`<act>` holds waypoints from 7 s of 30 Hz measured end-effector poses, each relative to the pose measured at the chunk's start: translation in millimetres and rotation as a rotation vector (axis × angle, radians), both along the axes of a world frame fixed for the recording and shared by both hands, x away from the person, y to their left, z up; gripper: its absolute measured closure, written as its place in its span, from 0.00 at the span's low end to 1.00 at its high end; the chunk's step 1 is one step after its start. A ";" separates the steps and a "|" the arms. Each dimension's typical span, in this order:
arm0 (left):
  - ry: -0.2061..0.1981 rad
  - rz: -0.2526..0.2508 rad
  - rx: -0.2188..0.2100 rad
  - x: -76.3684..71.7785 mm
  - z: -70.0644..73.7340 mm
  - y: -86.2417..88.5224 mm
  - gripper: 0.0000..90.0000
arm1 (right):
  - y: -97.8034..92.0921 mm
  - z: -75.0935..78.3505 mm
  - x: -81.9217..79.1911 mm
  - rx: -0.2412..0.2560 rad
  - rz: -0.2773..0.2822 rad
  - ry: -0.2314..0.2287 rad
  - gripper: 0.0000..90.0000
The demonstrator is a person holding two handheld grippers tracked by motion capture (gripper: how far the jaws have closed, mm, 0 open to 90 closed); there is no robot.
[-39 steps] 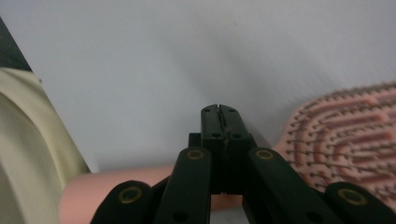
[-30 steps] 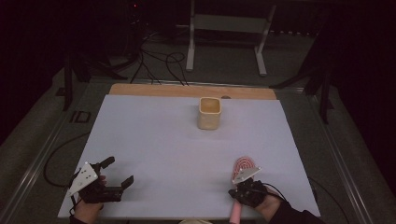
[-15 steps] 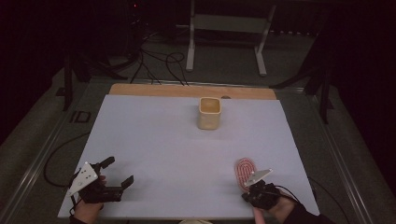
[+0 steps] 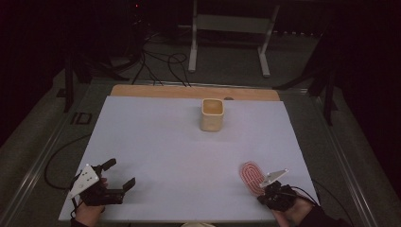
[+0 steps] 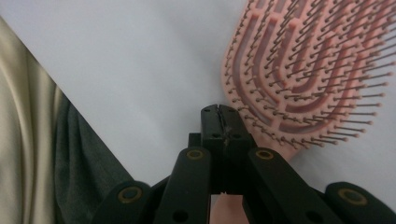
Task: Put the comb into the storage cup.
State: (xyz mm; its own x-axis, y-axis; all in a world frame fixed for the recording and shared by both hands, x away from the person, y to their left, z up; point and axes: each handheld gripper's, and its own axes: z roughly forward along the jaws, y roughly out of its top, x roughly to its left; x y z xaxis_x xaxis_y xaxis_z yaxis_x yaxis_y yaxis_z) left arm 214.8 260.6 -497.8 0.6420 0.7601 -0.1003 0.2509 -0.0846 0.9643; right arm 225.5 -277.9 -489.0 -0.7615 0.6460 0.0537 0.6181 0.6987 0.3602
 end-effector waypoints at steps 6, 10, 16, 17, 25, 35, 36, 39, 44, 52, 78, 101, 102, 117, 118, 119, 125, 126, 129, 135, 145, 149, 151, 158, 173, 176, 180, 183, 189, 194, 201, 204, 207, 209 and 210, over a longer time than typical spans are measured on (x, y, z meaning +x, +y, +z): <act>0.001 -0.001 -0.001 0.4 -0.3 -0.2 0.00 | -10.7 1.5 2.2 -0.018 -0.026 -0.003 1.00; 0.001 -0.001 0.003 0.2 -0.1 -0.7 0.00 | -22.1 2.3 7.5 -0.022 -0.070 -0.016 1.00; 0.002 -0.001 0.002 0.8 -0.6 -0.7 0.00 | -36.3 3.7 17.3 -0.023 -0.118 -0.034 1.00; 0.003 -0.001 0.002 0.8 -0.6 -0.7 0.00 | -37.5 3.5 18.9 -0.022 -0.122 -0.042 1.00; 0.001 0.000 0.002 0.6 -0.4 -0.4 0.00 | -42.8 2.9 33.4 -0.022 -0.142 -0.061 1.00; 0.000 0.001 0.003 0.2 -0.2 -0.2 0.00 | -37.5 6.7 31.4 -0.021 -0.093 -0.058 1.00; 0.000 0.001 0.002 0.1 -0.2 -0.3 0.00 | -37.3 7.6 30.7 -0.025 -0.091 -0.062 0.96; 0.000 0.001 0.002 0.2 -0.2 -0.3 0.00 | -36.8 10.5 28.0 -0.027 -0.077 -0.073 0.86; 0.000 0.002 0.003 0.3 -0.2 -0.1 0.00 | -36.5 15.6 23.5 -0.035 -0.074 -0.078 0.73; 0.002 0.004 0.002 0.0 -0.1 0.4 0.00 | -36.8 21.9 21.2 -0.026 -0.109 -0.070 0.38; 0.002 0.003 -0.005 0.0 0.0 1.5 0.00 | -44.4 22.4 38.8 -0.089 -0.215 0.034 0.21; 0.002 0.007 -0.007 -0.3 -0.1 2.1 0.00 | -46.7 9.2 58.1 -0.135 -0.260 0.110 0.51; 0.002 0.007 -0.007 -0.3 -0.2 2.1 0.00 | -46.9 8.4 58.8 -0.135 -0.261 0.108 0.53; 0.002 0.006 -0.006 -0.9 -0.2 2.1 0.00 | -44.1 3.5 61.7 -0.178 -0.276 0.093 0.69; 0.002 0.006 -0.007 -0.9 -0.2 2.1 0.00 | -44.5 3.0 62.2 -0.180 -0.269 0.090 0.70; 0.002 0.006 -0.006 -0.8 -0.2 2.2 0.00 | -44.1 3.1 62.2 -0.181 -0.270 0.093 0.70; 0.003 0.003 -0.004 -0.9 -0.4 2.1 0.00 | -43.2 2.9 62.6 -0.187 -0.246 0.097 0.74; 0.003 0.003 -0.003 -1.0 -0.4 2.0 0.00 | -43.7 2.9 62.8 -0.185 -0.238 0.099 0.75; 0.004 0.002 -0.005 -1.0 -0.5 2.2 0.00 | -45.0 2.8 63.4 -0.178 -0.238 0.102 0.76; 0.008 -0.001 -0.003 -0.9 -0.8 1.5 0.00 | -45.1 2.4 62.3 -0.171 -0.261 0.099 0.77; 0.011 0.003 -0.001 -0.5 -0.9 1.3 0.00 | -46.2 3.3 59.8 -0.165 -0.250 0.076 0.78; 0.012 0.005 -0.004 -0.5 -1.0 1.6 0.00 | -46.6 3.6 59.5 -0.145 -0.249 0.073 0.78; 0.012 0.005 -0.003 -0.5 -0.9 1.7 0.00 | -45.4 4.3 59.4 -0.137 -0.248 0.065 0.78; 0.012 0.005 -0.005 -0.4 -0.9 2.0 0.00 | -39.2 11.2 62.1 -0.076 -0.238 0.037 0.78; 0.016 0.006 -0.008 -0.2 -1.1 2.6 0.00 | -11.8 22.4 69.7 0.050 -0.189 0.007 0.78; 0.016 0.006 -0.008 -0.3 -1.1 2.7 0.00 | -3.5 21.3 71.4 0.081 -0.181 -0.006 0.78; 0.016 0.006 -0.010 -0.4 -1.1 2.9 0.00 | 8.0 20.6 73.3 0.127 -0.172 -0.027 0.78; 0.018 0.006 -0.012 -0.3 -1.3 2.9 0.00 | 15.4 19.7 74.4 0.155 -0.176 -0.038 0.78; 0.017 0.006 -0.013 -0.4 -1.4 3.1 0.00 | 30.7 16.5 75.6 0.207 -0.163 -0.055 0.78; 0.017 0.006 -0.012 -0.5 -1.2 2.9 0.00 | 42.6 18.9 75.6 0.248 -0.135 -0.105 0.78; 0.019 0.006 -0.009 -0.4 -1.3 2.6 0.00 | 57.0 24.9 73.8 0.311 -0.115 -0.158 0.78; 0.021 0.006 -0.010 -0.3 -1.4 2.5 0.00 | 63.1 26.7 72.5 0.341 -0.110 -0.182 0.78; 0.021 0.008 -0.010 -0.5 -1.3 2.8 0.00 | 68.5 28.0 71.0 0.383 -0.096 -0.202 0.78; 0.021 0.008 -0.011 -0.5 -1.3 2.8 0.00 | 71.4 28.1 69.8 0.407 -0.092 -0.221 0.78; 0.021 0.008 -0.010 -0.6 -1.3 2.8 0.00 | 72.2 28.0 69.5 0.416 -0.086 -0.222 0.78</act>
